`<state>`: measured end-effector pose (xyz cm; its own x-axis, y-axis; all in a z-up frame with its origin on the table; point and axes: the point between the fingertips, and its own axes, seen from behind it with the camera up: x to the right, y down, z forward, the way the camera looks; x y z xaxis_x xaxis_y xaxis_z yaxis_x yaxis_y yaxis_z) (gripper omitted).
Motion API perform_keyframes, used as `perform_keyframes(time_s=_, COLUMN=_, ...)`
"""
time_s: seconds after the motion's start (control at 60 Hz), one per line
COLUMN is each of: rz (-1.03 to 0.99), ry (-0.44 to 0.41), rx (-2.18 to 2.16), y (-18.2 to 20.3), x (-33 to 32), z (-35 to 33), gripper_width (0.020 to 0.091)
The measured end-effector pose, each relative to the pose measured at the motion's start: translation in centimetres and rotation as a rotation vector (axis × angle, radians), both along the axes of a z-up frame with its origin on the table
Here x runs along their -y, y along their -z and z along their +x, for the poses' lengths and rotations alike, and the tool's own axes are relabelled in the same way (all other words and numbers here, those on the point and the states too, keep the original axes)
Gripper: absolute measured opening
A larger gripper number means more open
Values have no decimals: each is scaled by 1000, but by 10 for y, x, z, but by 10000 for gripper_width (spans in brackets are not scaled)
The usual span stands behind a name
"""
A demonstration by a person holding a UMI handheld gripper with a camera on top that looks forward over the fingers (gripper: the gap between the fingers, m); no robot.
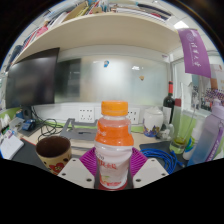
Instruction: Pour water
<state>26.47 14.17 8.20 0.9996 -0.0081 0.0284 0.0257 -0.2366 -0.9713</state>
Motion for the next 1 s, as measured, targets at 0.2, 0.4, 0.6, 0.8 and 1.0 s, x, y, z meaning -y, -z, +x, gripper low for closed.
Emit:
perform_keyframes(time_s=0.2, rz=-23, ry=27, rx=-10, y=0, x=4, z=2, gripper_width=532)
perform_keyframes(time_s=0.4, rz=-109, ry=68, rx=-32, y=4, x=41, z=2, gripper_width=806)
perform_keyframes(time_s=0.6, rz=-198, ry=124, rx=-55, y=-8, x=116, z=-16, gripper_width=821)
perform_keyframes(time_s=0.8, rz=-192, ry=120, rx=-27, y=-66, x=161, z=-52, gripper_width=821)
perform_keyframes(time_s=1.0, rz=-156, ry=113, rx=-9, y=-106, x=174, z=-73, gripper_width=813)
